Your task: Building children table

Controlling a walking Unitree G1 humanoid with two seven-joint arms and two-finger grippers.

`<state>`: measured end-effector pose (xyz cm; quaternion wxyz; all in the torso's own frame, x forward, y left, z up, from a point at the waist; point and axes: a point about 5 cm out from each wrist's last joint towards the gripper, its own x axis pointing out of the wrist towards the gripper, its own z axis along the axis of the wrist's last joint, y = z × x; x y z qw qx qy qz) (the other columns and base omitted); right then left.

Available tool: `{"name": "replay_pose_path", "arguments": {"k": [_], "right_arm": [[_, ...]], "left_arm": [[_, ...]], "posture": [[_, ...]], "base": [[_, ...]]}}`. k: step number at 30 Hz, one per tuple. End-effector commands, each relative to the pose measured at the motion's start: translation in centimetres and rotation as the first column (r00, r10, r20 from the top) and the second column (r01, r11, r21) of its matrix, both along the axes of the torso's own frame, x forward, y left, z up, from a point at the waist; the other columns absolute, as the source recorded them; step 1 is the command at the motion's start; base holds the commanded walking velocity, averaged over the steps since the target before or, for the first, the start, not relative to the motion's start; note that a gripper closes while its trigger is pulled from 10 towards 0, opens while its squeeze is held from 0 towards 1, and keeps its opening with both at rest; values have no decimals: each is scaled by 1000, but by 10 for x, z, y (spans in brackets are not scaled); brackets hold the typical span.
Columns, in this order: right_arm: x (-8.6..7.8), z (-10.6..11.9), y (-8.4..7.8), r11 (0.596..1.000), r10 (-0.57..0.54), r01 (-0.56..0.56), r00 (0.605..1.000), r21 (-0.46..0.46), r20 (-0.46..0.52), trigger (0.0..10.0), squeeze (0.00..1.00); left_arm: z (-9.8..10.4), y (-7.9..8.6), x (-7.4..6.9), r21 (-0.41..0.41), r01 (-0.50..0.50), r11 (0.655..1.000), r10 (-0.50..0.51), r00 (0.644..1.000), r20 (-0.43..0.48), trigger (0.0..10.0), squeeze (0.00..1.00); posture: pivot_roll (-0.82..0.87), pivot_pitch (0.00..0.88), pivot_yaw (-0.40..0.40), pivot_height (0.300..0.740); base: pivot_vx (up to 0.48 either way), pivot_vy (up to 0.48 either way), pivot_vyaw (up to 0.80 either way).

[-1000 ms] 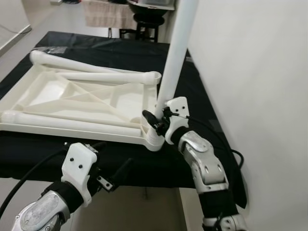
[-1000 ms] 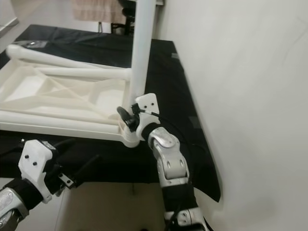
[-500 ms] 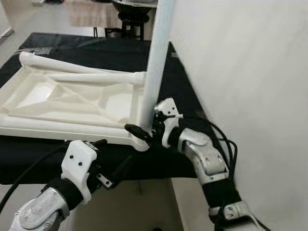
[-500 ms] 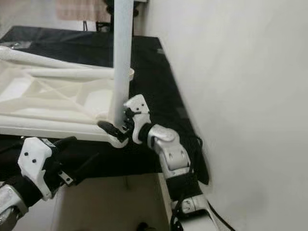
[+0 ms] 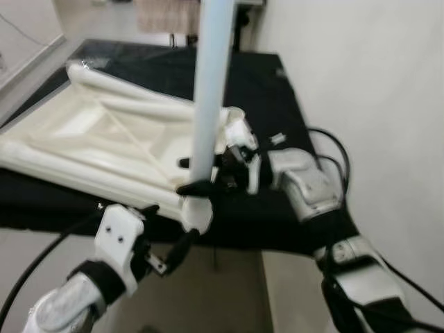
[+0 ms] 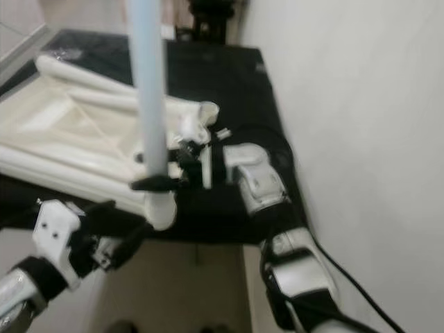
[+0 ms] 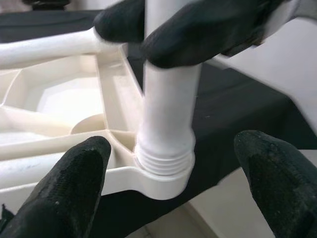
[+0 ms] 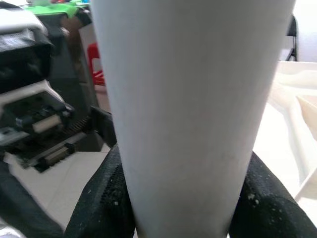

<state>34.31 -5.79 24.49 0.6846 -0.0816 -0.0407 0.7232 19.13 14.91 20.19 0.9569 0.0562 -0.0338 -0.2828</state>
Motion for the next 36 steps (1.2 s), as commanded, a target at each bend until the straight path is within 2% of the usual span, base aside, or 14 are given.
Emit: {"name": "replay_pose_path", "arguments": {"k": [1,9,11,12,13,15,24,25,27,28,29,33,35,36], "right_arm": [[1,-7,-2,1000,6,-6,1000,-4,-23,0,0],[7,-34,-2,955,-298,298,953,-7,-49,0,0],[7,-49,2,878,-478,477,876,-29,-71,0,0],[7,-69,-2,664,-748,743,662,-83,-55,0,0],[-8,-87,4,589,-807,797,588,-136,-46,0,0],[-18,-95,9,561,-825,813,565,-155,-21,0,0],[-13,-91,18,616,-783,775,622,-142,0,0,0],[-10,-89,19,618,-782,774,624,-139,-3,8196,0],[-8,-81,20,637,-769,763,638,-110,-33,10000,0],[-6,-70,22,669,-743,740,668,-74,-40,10000,247],[-3,-58,25,720,-693,693,718,-23,-63,10000,1000],[-4,-41,27,773,-629,632,774,44,-65,10000,1000],[-5,-24,28,864,-490,494,870,99,-63,10000,1000],[-5,-18,28,896,-426,429,903,113,-53,10000,788]], "left_arm": [[-1,-1,-1,-4,7,1000,-7,1000,-6,10000,0],[-3,-3,-3,-7,13,1000,-13,1000,-13,10000,0],[-4,-3,-3,-6,14,1000,-14,1000,-14,10000,0],[-3,-2,-3,-7,14,1000,-14,1000,-15,10000,0],[-4,-2,-3,-5,17,1000,-17,1000,-20,10000,0],[-5,-3,-2,-8,25,1000,-25,999,-25,10000,0],[-4,-5,0,-9,39,999,-39,999,-21,10000,0],[-4,-4,0,-8,35,999,-35,999,-19,10000,0],[-3,-4,0,-7,30,1000,-30,999,-17,10000,0],[-3,-3,0,-6,27,1000,-27,1000,-16,10000,0],[-3,-3,0,-5,25,1000,-25,1000,-14,10000,0],[-3,-3,0,-4,26,1000,-26,1000,-12,10000,0],[-2,-3,0,-4,27,1000,-27,1000,-9,10000,0],[-2,-4,0,-5,27,1000,-27,1000,-9,10000,0]], "posture": [[181,200,-155,740],[178,198,-164,740],[179,197,-166,740],[161,206,-150,740],[162,211,-143,740],[150,200,-138,740],[158,203,-146,740],[159,203,-144,740],[160,202,-144,740],[159,202,-143,740],[159,199,-143,740],[160,201,-143,740],[157,200,-147,740],[158,198,-148,740]], "base": [[0,0,0],[0,0,0],[0,0,0],[0,0,0],[0,0,0],[0,0,0],[0,0,0],[0,0,0],[0,0,0],[0,0,0],[0,0,0],[0,0,0],[0,0,0],[0,0,0]]}}
